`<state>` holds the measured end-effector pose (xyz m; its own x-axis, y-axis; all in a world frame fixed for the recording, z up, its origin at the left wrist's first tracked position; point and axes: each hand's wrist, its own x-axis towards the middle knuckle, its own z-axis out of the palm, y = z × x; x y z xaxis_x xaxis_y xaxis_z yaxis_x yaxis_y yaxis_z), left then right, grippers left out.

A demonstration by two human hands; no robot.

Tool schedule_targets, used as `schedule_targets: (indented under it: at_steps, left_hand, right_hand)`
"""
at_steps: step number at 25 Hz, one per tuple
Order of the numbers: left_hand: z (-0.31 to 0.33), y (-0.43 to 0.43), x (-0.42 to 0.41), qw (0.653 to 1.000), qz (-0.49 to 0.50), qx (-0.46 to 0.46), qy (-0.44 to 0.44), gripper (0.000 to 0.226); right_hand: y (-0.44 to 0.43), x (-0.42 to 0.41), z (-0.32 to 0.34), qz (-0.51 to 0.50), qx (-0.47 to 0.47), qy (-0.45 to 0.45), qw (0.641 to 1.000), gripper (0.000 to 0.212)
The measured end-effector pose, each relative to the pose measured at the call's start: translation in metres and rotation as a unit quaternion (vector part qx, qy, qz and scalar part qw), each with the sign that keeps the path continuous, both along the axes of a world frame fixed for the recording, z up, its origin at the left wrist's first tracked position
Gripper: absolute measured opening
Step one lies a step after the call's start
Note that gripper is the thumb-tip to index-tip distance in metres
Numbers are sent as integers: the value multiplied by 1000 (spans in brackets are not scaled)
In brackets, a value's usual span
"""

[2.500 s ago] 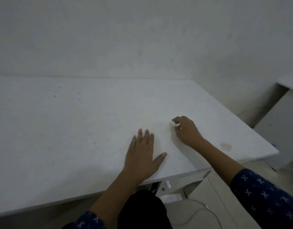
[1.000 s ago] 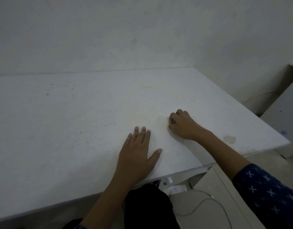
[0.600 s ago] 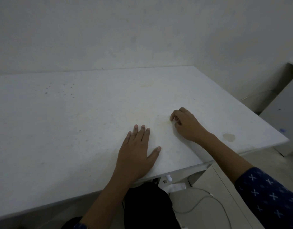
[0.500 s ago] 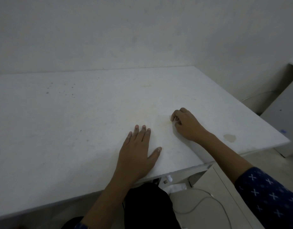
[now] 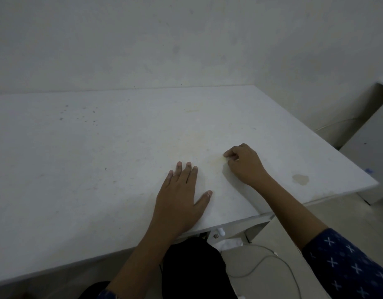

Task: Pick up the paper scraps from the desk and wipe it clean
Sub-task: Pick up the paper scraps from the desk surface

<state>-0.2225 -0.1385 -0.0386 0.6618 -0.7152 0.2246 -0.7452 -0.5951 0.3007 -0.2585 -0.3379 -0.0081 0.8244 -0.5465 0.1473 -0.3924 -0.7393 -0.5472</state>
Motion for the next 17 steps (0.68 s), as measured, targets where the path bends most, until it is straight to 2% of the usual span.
schedule_targets:
  at_steps: [4, 10, 17]
  left_hand:
    - [-1, 0, 1, 1000, -1, 2, -5, 89]
    - [0, 0, 1, 1000, -5, 2, -1, 89]
    - [-2, -1, 0, 1000, -1, 4, -3, 89]
  right_hand:
    - [8, -6, -3, -4, 3, 1, 1000, 34]
    - [1, -6, 0, -28, 12, 6, 1000, 32]
    - [-3, -1, 5, -36, 72, 7, 997, 33]
